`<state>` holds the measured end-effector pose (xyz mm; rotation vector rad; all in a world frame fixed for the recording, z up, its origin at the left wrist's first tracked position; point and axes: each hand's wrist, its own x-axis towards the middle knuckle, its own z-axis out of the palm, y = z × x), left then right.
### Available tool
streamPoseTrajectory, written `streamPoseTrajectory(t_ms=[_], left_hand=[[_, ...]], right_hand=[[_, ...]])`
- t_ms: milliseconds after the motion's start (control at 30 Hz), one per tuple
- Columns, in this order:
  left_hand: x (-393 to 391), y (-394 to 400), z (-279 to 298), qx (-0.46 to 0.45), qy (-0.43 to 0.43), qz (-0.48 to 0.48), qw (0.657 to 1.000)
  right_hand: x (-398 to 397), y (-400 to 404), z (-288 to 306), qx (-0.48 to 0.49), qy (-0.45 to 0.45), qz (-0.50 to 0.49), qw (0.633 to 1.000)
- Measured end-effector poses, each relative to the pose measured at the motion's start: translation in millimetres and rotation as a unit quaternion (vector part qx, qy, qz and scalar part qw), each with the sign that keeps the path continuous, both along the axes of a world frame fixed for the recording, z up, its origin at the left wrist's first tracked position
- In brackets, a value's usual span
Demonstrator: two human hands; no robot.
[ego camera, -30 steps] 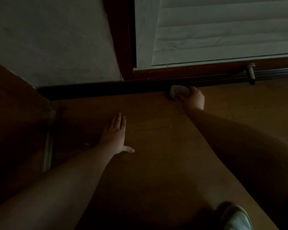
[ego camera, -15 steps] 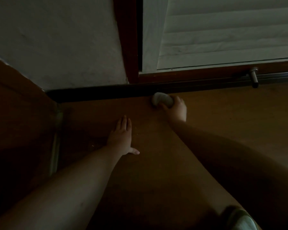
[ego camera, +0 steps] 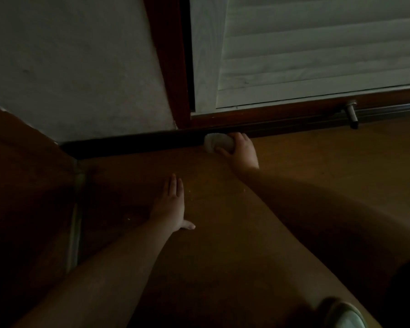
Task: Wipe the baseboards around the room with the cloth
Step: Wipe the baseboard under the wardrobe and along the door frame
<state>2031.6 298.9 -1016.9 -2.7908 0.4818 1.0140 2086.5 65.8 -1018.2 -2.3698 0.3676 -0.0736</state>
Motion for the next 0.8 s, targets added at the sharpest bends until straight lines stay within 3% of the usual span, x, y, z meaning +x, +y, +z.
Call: streamPoseTrajectory(t_ms=[367, 533, 667, 800], left_hand=[[5, 11, -14, -0.024, -0.037, -0.011, 0.999], [4, 11, -16, -0.031, -0.037, -0.006, 0.999], [3, 12, -14, -0.04, -0.035, -0.003, 0.999], [2, 11, -13, -0.051, -0.039, 0.008, 0.998]], right_hand=[[-24, -127, 2, -0.082, -0.011, -0.084, 0.993], [-37, -171, 5, -0.068, 0.018, -0.216, 0.974], [-36, -185, 16, -0.031, -0.003, -0.36, 0.932], [-23, -178, 29, -0.018, -0.014, -0.396, 0.918]])
